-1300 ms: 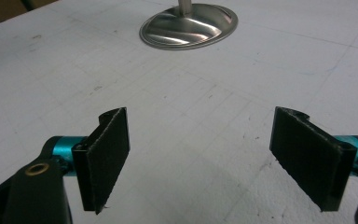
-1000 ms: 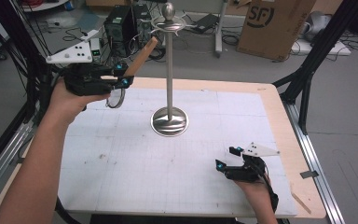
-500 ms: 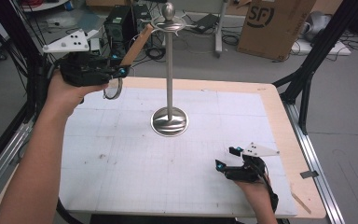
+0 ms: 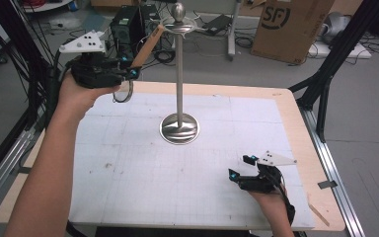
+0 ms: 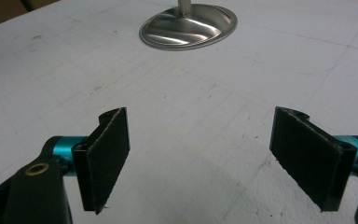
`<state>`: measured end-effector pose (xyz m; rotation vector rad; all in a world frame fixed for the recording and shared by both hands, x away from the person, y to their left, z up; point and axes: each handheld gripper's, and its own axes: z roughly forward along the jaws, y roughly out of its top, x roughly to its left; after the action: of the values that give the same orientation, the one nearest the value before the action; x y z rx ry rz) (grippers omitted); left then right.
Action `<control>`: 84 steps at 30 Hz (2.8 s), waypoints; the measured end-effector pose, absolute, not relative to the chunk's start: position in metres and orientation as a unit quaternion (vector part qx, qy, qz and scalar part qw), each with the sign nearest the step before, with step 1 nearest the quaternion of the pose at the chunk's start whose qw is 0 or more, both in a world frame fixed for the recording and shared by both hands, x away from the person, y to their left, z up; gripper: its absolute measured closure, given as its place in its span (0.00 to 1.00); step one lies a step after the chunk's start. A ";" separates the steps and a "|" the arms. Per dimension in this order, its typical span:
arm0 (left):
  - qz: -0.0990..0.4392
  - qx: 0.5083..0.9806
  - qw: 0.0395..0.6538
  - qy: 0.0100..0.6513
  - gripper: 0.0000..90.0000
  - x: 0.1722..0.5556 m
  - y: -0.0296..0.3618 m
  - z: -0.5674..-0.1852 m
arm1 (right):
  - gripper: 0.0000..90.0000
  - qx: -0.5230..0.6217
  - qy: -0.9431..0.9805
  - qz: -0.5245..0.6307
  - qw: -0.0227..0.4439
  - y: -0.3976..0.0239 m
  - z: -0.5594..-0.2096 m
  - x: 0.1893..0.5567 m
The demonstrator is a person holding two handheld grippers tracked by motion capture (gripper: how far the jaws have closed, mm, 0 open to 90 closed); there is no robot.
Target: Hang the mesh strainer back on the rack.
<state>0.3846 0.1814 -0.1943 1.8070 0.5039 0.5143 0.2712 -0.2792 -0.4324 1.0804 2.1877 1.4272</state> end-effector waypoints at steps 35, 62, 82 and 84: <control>0.240 0.788 0.508 0.250 0.47 0.399 0.150 -0.216 | 0.21 0.375 0.764 0.502 0.155 -0.280 -0.430 0.270; 0.196 0.796 0.526 0.228 0.27 0.372 0.180 -0.235 | 0.21 0.377 0.761 0.506 0.150 -0.281 -0.430 0.270; 0.173 0.796 0.544 0.199 0.20 0.350 0.186 -0.249 | 0.21 0.378 0.761 0.506 0.149 -0.280 -0.431 0.270; 0.171 0.796 0.546 0.197 0.20 0.347 0.187 -0.252 | 0.21 0.377 0.762 0.505 0.149 -0.280 -0.431 0.270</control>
<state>0.3472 0.1869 -0.2515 1.8887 0.4676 0.4058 0.2698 -0.2799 -0.4307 1.0824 2.1905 1.4525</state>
